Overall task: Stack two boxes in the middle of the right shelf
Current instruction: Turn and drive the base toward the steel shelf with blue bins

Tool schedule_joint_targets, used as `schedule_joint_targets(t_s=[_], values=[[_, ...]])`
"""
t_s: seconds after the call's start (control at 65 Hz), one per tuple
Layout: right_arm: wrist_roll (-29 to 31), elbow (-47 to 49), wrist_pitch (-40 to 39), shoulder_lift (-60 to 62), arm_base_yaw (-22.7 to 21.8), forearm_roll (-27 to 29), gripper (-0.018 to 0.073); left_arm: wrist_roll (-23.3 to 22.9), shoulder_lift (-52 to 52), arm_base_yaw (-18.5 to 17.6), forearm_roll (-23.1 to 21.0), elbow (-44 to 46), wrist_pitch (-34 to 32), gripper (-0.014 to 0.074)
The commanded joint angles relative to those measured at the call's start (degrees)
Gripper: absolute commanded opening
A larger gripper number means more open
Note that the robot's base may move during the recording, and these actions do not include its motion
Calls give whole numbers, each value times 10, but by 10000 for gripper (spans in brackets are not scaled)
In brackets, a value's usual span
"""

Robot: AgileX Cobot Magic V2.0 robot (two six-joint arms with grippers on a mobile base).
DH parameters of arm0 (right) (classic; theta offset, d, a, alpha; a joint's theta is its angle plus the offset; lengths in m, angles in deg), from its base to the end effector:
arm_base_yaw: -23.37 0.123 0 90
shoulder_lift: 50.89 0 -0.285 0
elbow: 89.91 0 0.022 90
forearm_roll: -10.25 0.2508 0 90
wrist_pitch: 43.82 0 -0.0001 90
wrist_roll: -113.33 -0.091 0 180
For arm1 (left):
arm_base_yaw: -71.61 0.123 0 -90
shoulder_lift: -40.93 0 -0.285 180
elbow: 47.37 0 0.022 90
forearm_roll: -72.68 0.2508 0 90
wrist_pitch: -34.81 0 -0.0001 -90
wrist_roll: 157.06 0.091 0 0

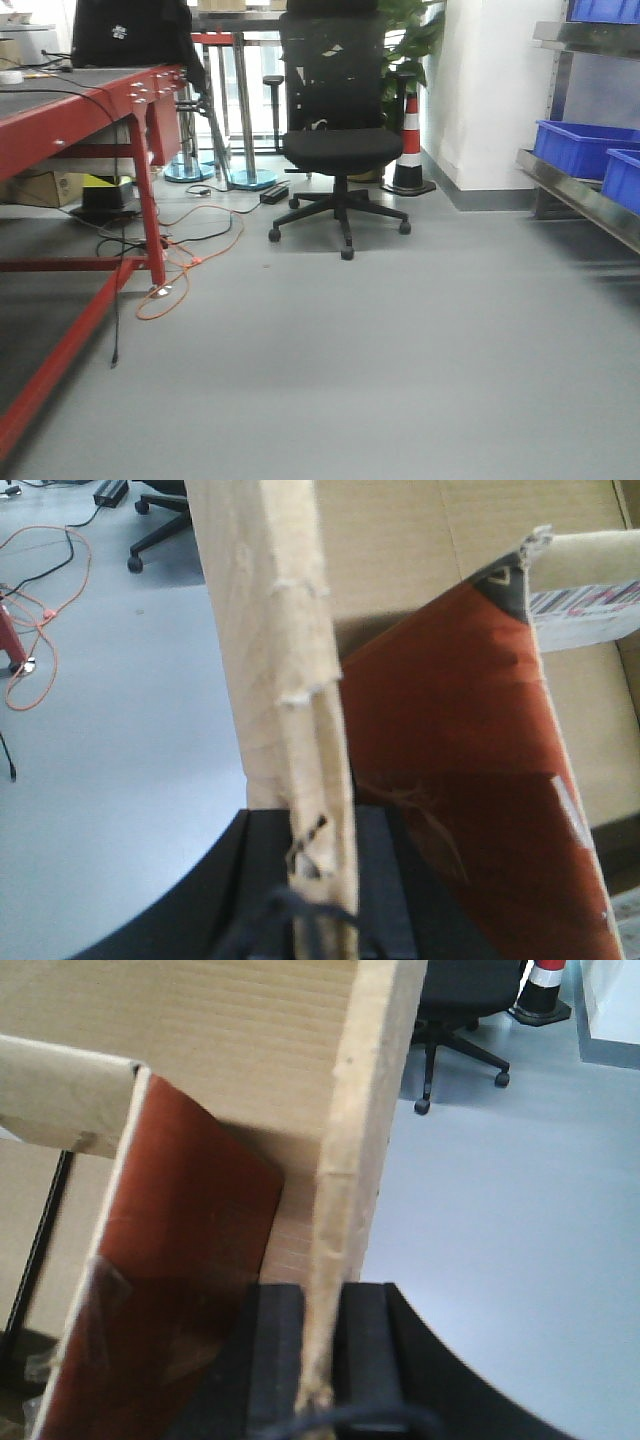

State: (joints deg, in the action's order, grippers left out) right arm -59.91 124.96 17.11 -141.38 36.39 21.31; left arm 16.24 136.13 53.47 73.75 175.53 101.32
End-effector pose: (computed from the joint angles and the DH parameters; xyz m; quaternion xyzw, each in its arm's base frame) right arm 0.2670 0.0774 0.5282 -0.1498 0.8333 0.1247 0.5174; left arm 0.2765 -0.0890 0.5337 0.0846 0.8566 -0.1004 0.4990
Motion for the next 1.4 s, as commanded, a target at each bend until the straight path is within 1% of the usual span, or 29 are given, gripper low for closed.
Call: schedule_joint_targets(t_s=[0.0, 0.4, 0.938, 1.384], values=[[8, 6, -31, 5, -3, -12, -154, 0, -8, 1, -3, 7, -31, -111], [8, 6, -36, 0, -3, -12, -154, 0, -8, 1, -3, 7, -31, -111], [8, 6, -44, -44, -3, -12, -154, 0, -8, 1, -3, 7, -31, -111], [8, 6, -44, -47, -3, -12, -154, 0, -8, 1, -3, 7, -31, -111]])
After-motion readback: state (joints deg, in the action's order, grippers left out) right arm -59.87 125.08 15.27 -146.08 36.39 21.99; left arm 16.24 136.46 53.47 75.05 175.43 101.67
